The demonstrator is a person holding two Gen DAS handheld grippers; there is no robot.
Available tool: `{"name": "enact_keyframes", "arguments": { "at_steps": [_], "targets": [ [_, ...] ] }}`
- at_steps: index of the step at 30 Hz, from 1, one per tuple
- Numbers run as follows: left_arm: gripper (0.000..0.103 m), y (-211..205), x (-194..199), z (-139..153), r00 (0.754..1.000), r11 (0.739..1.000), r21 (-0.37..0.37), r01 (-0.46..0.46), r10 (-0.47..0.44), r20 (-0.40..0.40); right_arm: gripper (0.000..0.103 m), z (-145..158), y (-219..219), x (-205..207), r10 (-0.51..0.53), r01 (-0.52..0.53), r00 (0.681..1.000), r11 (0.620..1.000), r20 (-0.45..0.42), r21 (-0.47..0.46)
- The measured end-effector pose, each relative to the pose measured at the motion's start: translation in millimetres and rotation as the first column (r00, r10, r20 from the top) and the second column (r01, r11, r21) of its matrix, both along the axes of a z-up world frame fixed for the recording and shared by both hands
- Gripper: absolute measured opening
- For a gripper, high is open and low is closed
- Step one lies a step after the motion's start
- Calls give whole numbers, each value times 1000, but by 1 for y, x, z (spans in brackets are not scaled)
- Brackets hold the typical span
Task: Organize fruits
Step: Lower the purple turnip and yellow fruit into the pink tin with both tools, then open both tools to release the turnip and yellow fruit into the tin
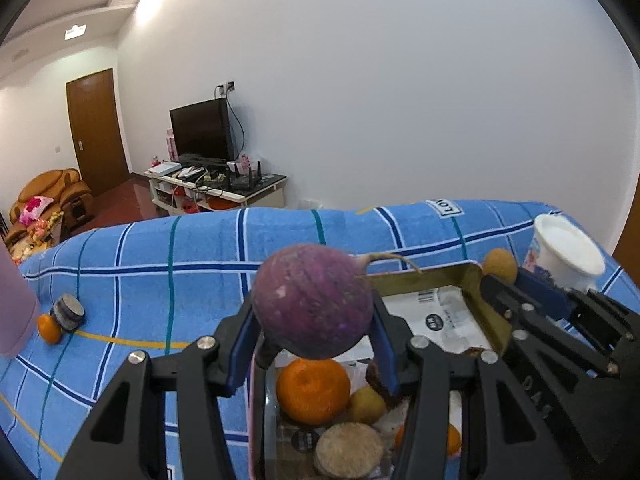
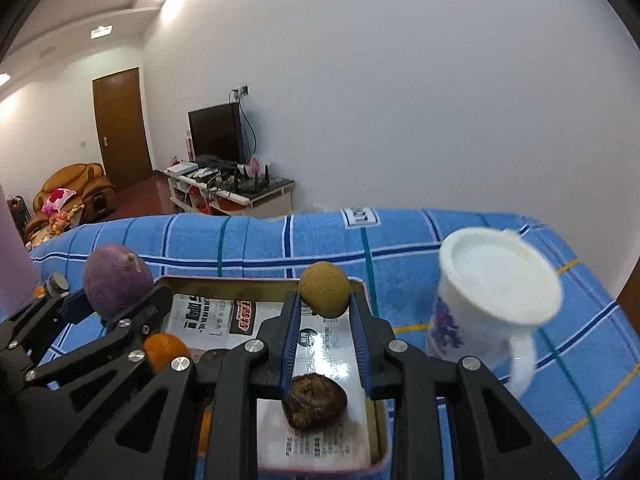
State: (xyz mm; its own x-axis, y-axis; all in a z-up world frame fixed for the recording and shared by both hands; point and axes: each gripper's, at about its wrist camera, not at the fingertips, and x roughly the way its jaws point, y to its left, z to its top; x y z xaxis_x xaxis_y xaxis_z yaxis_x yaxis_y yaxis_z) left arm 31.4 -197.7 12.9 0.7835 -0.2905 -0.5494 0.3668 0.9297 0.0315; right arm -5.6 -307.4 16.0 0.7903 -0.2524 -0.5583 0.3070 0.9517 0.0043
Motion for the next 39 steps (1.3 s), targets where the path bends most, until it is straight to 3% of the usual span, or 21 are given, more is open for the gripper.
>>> {"name": "enact_keyframes", "arguments": {
  "at_steps": [4,15,29,35,39],
  "targets": [
    [53,-7,6,-6,1000,999,36,-7,8,-10,27,-12,0,11,30,-29,999,999,-36,26],
    [53,-10,21,-23,998,999,47,0,3,-69,27,-25,-5,31,59,-56,994,998,-90,36],
    [53,-10,26,-25,995,999,54,0,5,-99,28,-34,-10,39,138,-125,985,985,-103,122],
    [65,-10,15,-18,999,997,77,-25,27,-22,28,-33,-22,30,165,-152,984,971,-59,183],
    [85,-2,7,-9,998,997,42,-63,62,26,28,-27,-29,17,159,-156,987,965,0,210]
  ]
}}
